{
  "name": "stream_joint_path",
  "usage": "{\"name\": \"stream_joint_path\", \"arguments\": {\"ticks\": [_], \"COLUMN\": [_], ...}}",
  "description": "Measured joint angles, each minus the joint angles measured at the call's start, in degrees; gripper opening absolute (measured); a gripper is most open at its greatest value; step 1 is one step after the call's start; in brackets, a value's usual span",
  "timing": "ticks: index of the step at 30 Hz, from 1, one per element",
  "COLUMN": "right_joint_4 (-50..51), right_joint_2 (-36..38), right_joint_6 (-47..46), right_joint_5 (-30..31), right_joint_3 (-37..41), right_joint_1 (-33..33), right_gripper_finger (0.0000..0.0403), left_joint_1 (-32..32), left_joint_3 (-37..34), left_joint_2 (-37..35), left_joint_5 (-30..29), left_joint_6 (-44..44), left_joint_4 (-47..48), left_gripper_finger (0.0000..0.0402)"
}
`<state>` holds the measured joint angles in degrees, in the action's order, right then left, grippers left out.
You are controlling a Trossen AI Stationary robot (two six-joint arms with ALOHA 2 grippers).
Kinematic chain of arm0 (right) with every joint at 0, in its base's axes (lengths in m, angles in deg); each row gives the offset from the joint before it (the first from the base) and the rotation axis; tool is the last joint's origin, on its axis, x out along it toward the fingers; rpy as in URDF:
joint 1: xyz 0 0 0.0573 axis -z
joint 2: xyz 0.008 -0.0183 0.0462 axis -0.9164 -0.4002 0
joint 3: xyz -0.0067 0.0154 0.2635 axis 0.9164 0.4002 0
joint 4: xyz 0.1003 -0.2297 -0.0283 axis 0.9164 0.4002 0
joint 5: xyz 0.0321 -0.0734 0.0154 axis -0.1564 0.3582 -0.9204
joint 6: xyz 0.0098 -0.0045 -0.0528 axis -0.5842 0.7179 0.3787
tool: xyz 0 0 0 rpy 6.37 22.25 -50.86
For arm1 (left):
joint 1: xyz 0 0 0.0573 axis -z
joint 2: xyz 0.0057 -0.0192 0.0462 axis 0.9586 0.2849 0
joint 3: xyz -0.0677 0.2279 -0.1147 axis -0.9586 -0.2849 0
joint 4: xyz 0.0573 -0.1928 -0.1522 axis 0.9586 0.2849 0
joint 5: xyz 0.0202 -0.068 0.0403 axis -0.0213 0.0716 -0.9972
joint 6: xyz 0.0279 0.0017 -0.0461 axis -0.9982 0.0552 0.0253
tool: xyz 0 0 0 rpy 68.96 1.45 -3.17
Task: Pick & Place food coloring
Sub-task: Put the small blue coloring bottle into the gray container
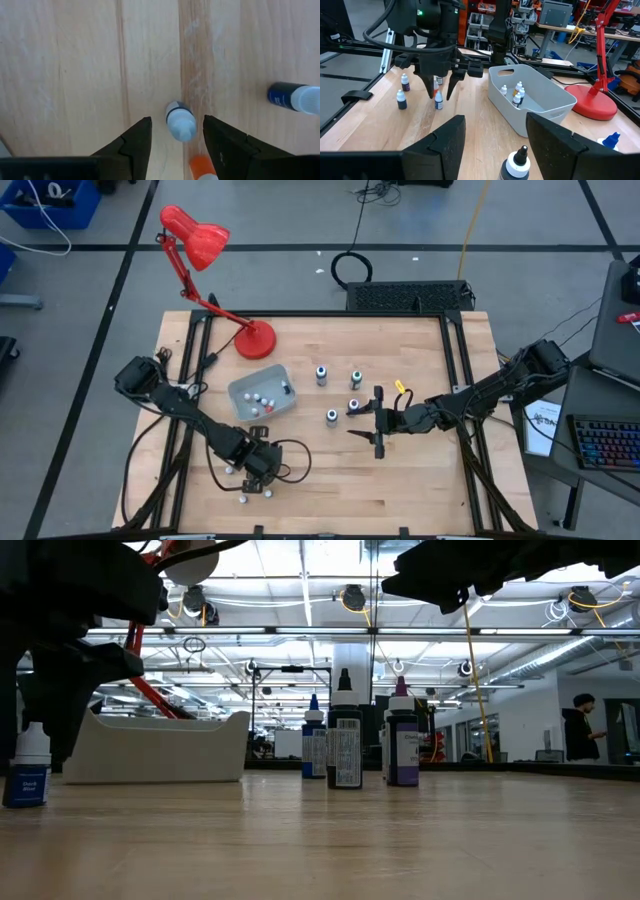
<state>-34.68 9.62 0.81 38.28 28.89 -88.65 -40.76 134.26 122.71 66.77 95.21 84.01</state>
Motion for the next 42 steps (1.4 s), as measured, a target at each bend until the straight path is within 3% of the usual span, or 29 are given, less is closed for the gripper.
{"name": "stream_joint_path", "arguments": {"ticks": [13,18,23,28,31,37,42], "right_joint_4": [0.0,0.0,0.0,0.0,0.0,0.4,0.5], "right_joint_2": [0.0,0.0,0.0,0.0,0.0,0.0,0.0], "right_joint_6": [0.0,0.0,0.0,0.0,-0.2,-0.4,-0.3], "right_joint_5": [0.0,0.0,0.0,0.0,0.0,-0.1,-0.2], "right_joint_3": [0.0,0.0,0.0,0.0,0.0,0.0,0.0], "right_joint_1": [0.0,0.0,0.0,0.0,0.0,0.0,0.0], "right_gripper_finger": [0.0196,0.0196,0.0196,0.0196,0.0196,0.0196,0.0196], "left_joint_1": [-1.3,-1.7,-2.3,-3.3,-4.7,-11.7,-18.5], "left_joint_3": [0.0,0.2,7.4,19.2,22.5,17.6,8.4], "left_joint_2": [0.0,0.0,-1.4,-4.9,-8.7,-18.5,-22.8], "left_joint_5": [0.5,0.5,-0.2,-10.4,-16.1,-17.5,-9.0], "left_joint_6": [-2.4,-5.9,-6.1,-5.6,-3.6,-1.7,1.4], "left_joint_4": [-1.0,-1.7,12.8,32.9,39.6,41.6,40.4], "left_gripper_finger": [0.0059,0.0056,0.0056,0.0055,0.0055,0.0054,0.0053]}}
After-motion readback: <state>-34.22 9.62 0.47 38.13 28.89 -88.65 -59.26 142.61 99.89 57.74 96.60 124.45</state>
